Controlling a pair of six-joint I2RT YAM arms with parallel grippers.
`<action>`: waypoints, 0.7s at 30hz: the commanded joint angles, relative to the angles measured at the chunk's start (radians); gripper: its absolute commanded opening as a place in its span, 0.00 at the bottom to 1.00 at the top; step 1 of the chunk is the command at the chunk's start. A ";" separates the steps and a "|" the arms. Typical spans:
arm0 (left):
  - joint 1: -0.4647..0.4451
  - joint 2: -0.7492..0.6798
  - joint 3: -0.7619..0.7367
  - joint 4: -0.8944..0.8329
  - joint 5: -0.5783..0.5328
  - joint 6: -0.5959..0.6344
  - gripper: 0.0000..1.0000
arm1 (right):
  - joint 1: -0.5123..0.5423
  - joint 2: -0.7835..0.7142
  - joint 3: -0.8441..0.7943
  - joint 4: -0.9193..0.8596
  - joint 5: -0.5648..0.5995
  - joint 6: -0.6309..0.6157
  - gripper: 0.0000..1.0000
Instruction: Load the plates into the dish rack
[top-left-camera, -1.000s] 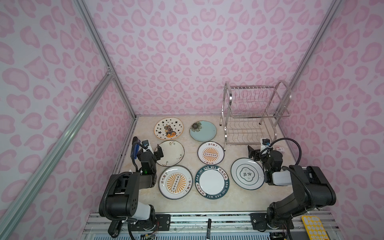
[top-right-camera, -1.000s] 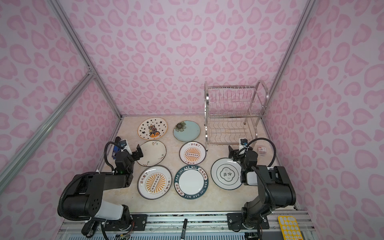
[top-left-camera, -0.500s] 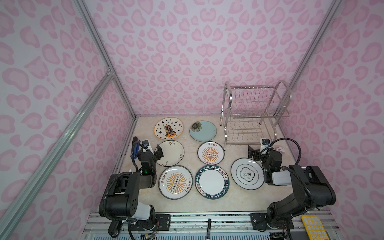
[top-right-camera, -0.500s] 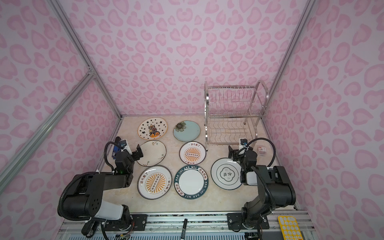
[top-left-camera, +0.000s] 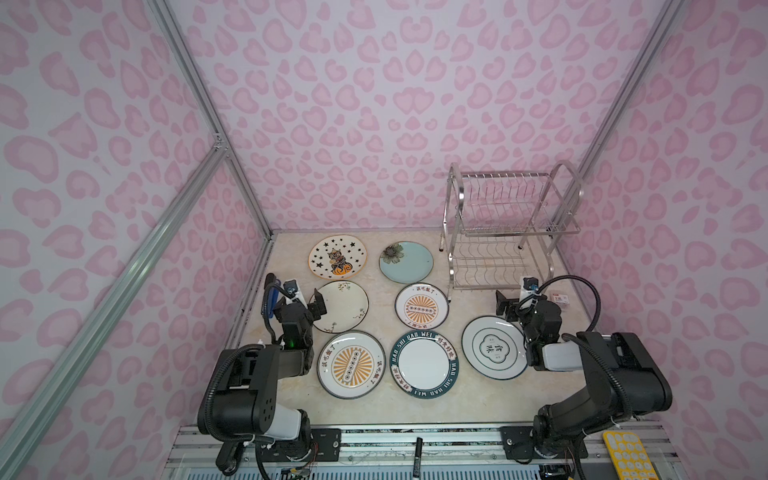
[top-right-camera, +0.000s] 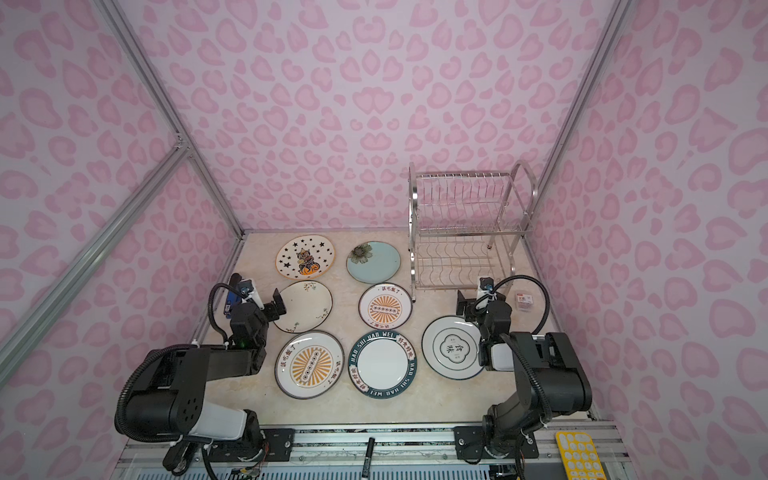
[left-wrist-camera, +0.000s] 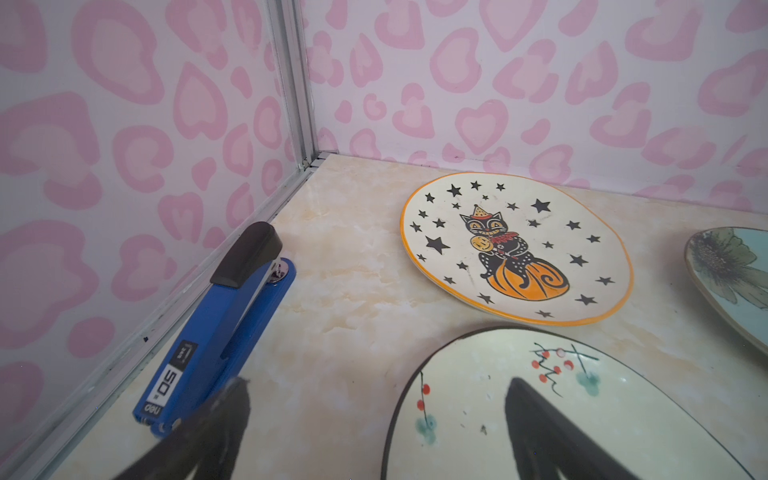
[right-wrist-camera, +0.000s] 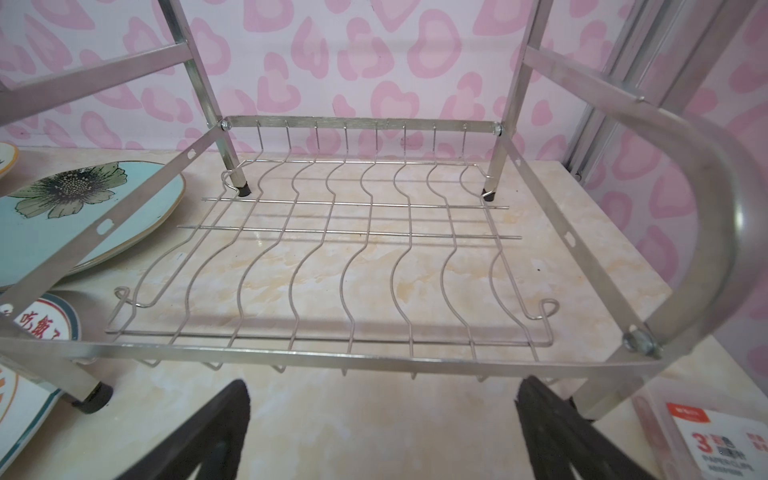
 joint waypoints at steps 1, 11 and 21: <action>-0.010 -0.044 0.025 -0.048 -0.074 -0.013 0.98 | 0.023 -0.031 -0.012 0.004 0.083 -0.017 1.00; -0.016 -0.268 0.194 -0.449 -0.122 -0.100 0.98 | 0.037 -0.404 -0.025 -0.249 0.235 0.110 1.00; -0.120 -0.504 0.458 -1.048 -0.081 -0.324 0.98 | 0.139 -0.896 0.183 -0.864 0.111 0.369 0.97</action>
